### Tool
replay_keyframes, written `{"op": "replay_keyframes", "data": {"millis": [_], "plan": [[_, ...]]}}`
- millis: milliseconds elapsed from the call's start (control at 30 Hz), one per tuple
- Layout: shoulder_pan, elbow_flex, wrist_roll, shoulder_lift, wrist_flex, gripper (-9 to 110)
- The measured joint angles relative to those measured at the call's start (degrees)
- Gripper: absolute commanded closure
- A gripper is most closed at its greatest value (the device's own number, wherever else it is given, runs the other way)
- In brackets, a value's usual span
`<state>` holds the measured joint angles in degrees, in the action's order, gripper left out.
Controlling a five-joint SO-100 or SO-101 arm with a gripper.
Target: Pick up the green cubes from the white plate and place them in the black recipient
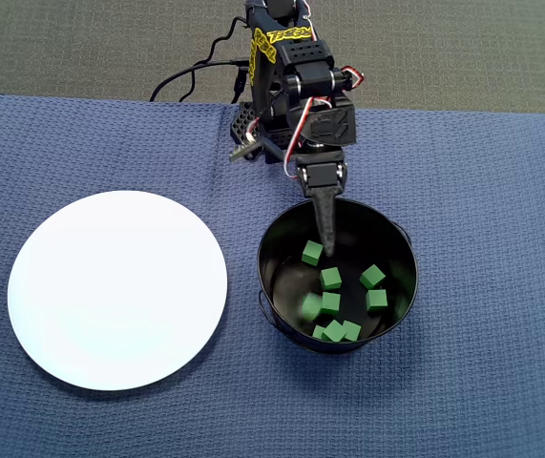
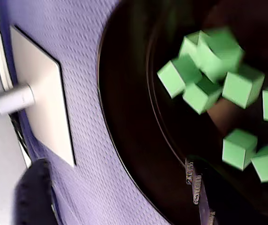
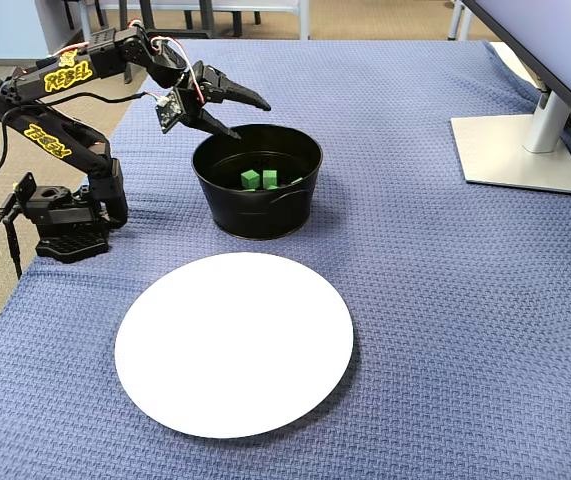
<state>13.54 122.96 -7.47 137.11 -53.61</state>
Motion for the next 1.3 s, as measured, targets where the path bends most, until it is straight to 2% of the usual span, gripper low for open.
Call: {"op": "replay_keyframes", "data": {"millis": [100,200,300,433,633,1300], "plan": [[-5.1,0.53,2.55,4.83,-2.99,92],[-13.1,4.48,6.24,12.83,-5.89,101],[-19.16,9.84,10.02,21.36,-10.55,101],[-22.15,19.34,11.69,31.64,-15.82,101],[-24.96,27.33,13.18,36.12,-18.19,101],[-23.47,29.62,16.17,38.76,-20.21,101]]}}
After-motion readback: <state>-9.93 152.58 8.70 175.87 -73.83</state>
